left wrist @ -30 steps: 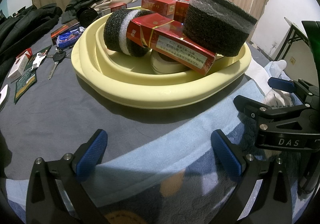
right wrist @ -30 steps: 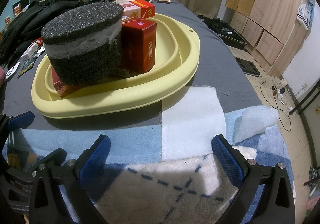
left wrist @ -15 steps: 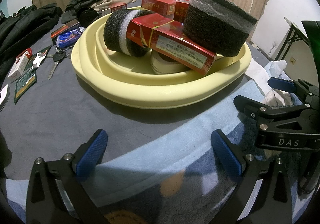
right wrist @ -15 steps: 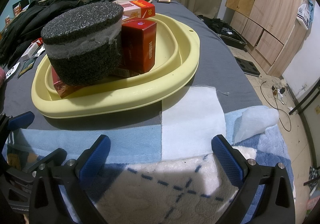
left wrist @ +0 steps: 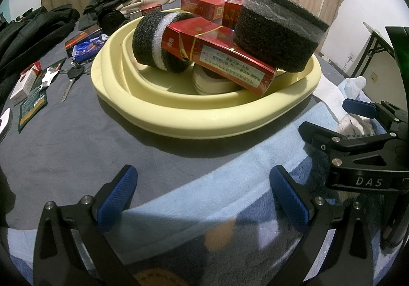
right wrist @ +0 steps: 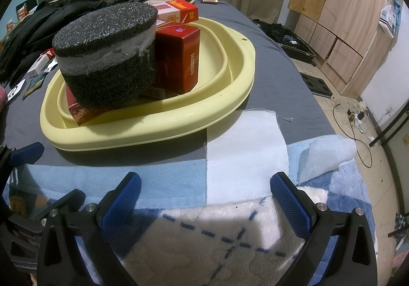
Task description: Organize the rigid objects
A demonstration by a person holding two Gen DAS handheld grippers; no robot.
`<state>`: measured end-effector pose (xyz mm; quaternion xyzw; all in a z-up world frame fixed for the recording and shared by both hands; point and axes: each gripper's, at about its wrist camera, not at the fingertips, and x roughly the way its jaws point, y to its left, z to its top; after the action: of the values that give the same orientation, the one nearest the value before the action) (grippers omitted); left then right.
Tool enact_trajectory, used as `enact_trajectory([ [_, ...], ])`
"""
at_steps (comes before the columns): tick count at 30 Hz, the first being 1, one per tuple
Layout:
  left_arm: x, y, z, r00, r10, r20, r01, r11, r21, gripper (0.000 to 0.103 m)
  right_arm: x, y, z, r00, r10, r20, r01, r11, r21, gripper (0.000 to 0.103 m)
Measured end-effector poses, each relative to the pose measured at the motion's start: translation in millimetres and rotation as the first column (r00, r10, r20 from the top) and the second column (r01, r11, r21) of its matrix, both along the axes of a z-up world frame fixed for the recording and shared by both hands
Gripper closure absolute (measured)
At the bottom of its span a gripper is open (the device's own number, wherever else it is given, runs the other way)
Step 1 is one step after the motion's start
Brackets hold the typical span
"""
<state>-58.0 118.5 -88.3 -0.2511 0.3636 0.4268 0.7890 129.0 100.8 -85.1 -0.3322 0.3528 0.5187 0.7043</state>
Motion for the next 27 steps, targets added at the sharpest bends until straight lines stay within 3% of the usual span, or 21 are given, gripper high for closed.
enact_trajectory([
  [27,-1.8,0.2,1.1,1.0,0.0,0.0,0.0,1.0,-0.003,0.0,0.0,-0.1,0.0,1.0,0.0,-0.001,0.0,1.0,0.0,0.0],
])
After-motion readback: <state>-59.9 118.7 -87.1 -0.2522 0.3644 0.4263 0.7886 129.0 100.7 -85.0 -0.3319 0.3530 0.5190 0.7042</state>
